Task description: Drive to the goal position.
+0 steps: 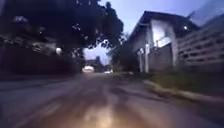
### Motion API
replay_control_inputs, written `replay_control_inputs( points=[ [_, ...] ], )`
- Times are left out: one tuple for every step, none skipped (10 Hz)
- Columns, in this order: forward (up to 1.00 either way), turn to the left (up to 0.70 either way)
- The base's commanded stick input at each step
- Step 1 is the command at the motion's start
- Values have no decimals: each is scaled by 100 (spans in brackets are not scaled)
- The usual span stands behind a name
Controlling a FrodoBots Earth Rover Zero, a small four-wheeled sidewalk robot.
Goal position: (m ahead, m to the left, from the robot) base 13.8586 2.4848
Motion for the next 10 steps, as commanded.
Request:
replay_control_inputs(
  points=[
    [70,0],
    [70,0],
    [70,0],
    [70,0],
    [70,0],
    [70,0],
    [70,0],
    [70,-34],
    [70,-35],
    [70,-35]
  ],
)
